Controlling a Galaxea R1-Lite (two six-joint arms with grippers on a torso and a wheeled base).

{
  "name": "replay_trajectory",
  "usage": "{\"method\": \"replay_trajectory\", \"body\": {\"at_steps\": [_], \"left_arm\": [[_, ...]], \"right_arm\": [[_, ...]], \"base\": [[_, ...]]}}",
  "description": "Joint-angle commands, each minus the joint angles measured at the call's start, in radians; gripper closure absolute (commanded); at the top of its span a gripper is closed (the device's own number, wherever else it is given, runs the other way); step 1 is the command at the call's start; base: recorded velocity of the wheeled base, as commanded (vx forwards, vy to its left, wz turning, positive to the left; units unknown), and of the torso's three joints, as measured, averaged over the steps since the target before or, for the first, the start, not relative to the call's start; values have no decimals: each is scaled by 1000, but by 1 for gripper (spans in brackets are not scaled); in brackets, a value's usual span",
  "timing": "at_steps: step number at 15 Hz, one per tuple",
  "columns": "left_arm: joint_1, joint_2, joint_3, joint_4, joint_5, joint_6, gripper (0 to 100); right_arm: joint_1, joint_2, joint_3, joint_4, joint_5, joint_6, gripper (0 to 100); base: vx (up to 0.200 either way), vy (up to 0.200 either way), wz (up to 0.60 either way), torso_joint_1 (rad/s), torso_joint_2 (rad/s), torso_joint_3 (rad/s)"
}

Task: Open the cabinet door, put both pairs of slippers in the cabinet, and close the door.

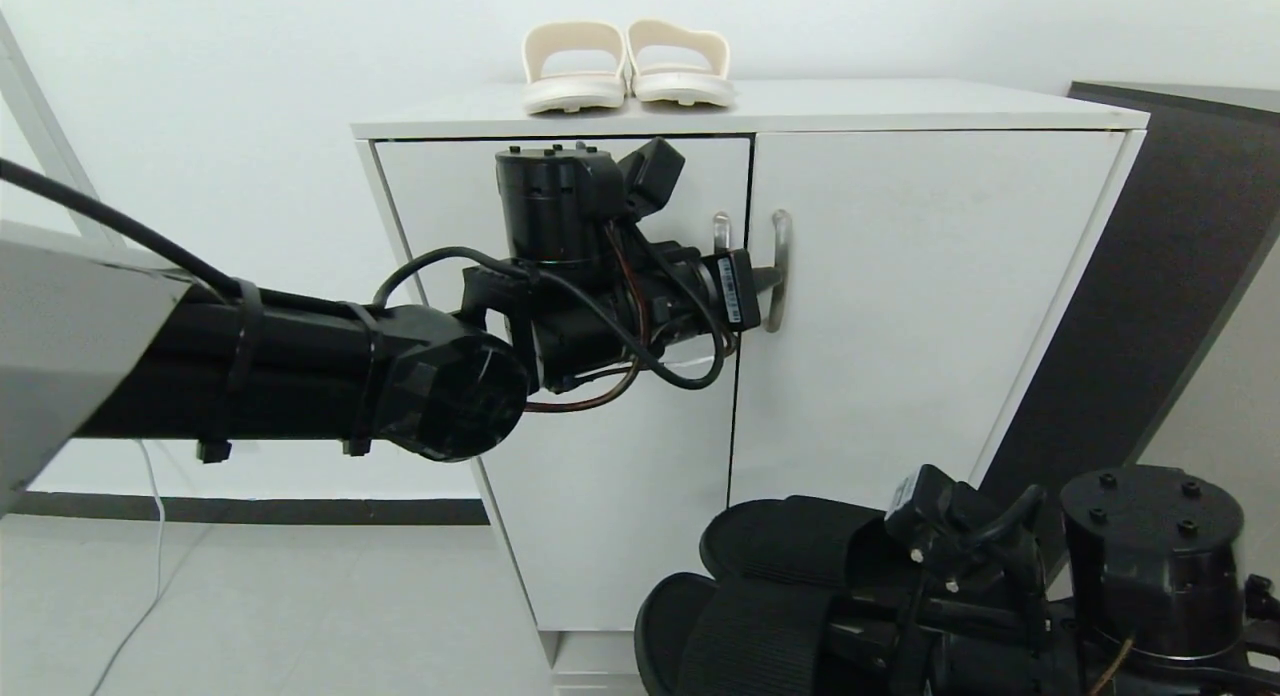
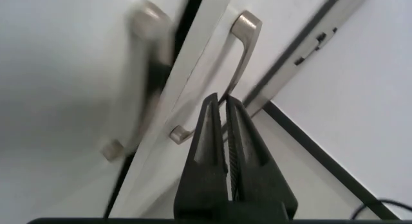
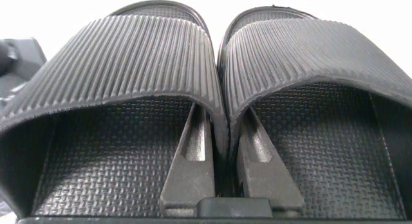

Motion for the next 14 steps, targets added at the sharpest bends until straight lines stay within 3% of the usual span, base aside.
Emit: {"method": "replay_trajectory", "body": {"at_steps": [1, 7, 14], "left_arm": [[-15, -46, 39, -1, 0, -1, 100], [-61, -123, 125, -6, 1, 2, 100], [-129, -221, 228, -6, 3, 7, 100]], "right_arm": [[9, -21, 16, -10, 19, 0, 100], [35, -84, 82, -20, 135, -3, 100], [71, -112, 119, -20, 146, -31, 100]], "base": [[0, 0, 0, 0, 0, 0], [0, 0, 0, 0, 0, 0], [0, 0, 0, 0, 0, 0]]}}
